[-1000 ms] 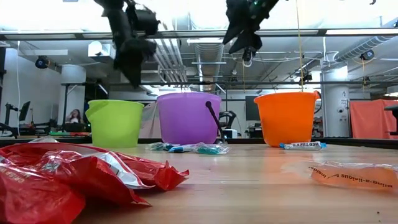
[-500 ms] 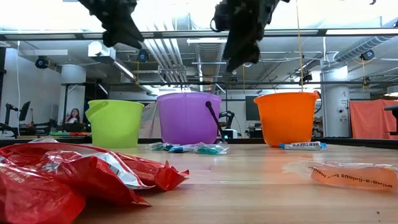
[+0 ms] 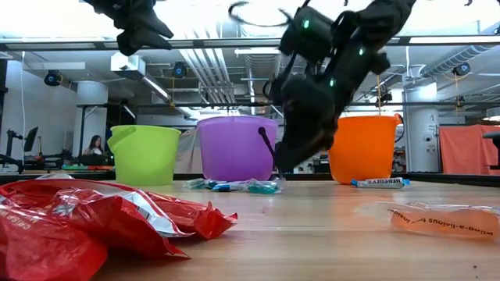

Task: Sort candy by brand, put in halloween buckets
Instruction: Put the blue gummy into the purple bucket

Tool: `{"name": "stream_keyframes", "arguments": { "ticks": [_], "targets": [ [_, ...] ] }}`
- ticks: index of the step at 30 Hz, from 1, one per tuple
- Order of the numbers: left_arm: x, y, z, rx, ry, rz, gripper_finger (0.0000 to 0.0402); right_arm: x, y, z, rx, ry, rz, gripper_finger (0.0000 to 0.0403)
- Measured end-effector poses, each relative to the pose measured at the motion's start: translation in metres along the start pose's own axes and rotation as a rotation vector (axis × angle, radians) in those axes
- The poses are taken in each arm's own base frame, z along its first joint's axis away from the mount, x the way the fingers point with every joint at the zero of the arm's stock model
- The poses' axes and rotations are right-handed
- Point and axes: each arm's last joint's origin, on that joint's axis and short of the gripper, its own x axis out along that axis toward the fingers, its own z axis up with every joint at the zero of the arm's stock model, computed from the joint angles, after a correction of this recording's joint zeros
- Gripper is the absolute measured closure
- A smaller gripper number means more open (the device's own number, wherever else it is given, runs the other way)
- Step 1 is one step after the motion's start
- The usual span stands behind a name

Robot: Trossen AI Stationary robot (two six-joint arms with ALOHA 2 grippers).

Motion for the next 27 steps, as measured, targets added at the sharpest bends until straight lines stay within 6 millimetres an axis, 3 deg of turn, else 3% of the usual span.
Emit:
{"name": "stream_keyframes", "arguments": {
  "ticks": [11, 16, 23, 27],
  "targets": [
    [0.002, 0.0, 0.0, 0.0, 0.004, 0.001, 0.0275, 0.045, 0.005, -0.002, 0.015, 0.092, -0.037, 0.0192],
    [0.003, 0.0, 0.0, 0.0, 0.007, 0.002, 0.0275, 0.051, 0.004, -0.003, -0.002, 0.125, -0.066, 0.0245],
    [0.009, 0.001, 0.0, -0.003, 0.029, 0.008, 0.0275, 0.037, 0.005, 0.004, -0.028, 0.095, -0.046, 0.0376],
    [0.014, 0.002, -0.001, -0.002, 0.048, 0.012, 0.0275, 0.007, 0.011, 0.015, -0.024, 0.107, 0.001, 0.0385]
  ]
}}
